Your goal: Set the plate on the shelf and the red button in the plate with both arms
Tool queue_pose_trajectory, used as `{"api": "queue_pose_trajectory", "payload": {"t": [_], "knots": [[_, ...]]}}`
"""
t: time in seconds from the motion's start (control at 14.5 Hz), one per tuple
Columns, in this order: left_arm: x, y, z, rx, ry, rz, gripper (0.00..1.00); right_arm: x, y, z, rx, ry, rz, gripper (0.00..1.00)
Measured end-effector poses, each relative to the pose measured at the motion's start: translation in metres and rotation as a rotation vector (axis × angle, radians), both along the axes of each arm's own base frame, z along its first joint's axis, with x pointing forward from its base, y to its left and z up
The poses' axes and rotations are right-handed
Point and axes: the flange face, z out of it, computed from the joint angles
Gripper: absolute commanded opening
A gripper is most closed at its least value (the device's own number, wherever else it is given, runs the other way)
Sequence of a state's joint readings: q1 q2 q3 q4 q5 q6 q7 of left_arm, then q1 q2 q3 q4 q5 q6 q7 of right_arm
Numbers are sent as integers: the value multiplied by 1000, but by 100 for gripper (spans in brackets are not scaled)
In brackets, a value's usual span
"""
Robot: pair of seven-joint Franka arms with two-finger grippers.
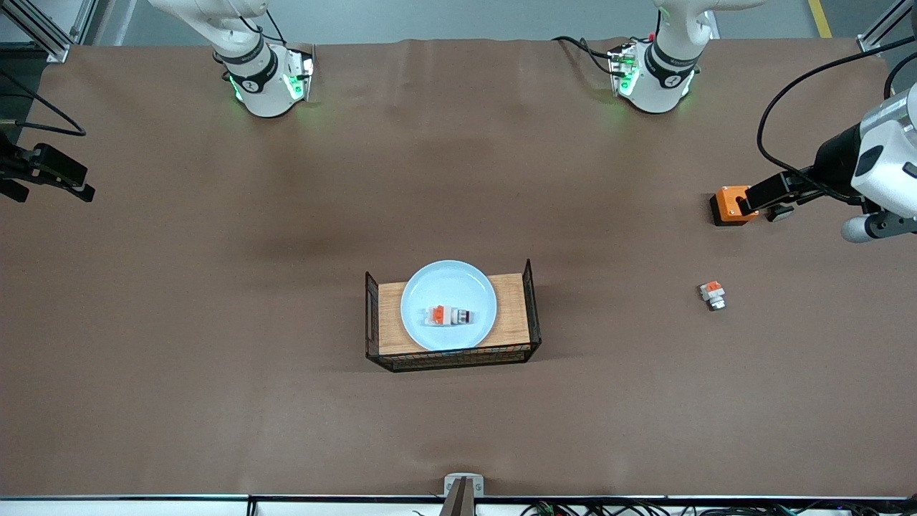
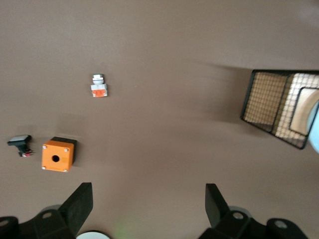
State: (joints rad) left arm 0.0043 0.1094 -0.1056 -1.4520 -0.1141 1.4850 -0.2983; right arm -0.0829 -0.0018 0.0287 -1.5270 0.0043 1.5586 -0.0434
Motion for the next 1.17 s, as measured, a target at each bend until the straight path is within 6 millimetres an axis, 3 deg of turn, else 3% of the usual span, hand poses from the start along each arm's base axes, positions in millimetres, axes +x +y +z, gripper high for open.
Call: {"api": "queue_pose_trajectory", "payload": {"t": [0.55, 1.17], "knots": [[-13, 15, 1, 53, -14, -108, 99, 0, 0, 0, 0, 0, 0, 100], [-21, 8, 9, 64, -82, -123, 99, 0, 0, 0, 0, 0, 0, 100]]}}
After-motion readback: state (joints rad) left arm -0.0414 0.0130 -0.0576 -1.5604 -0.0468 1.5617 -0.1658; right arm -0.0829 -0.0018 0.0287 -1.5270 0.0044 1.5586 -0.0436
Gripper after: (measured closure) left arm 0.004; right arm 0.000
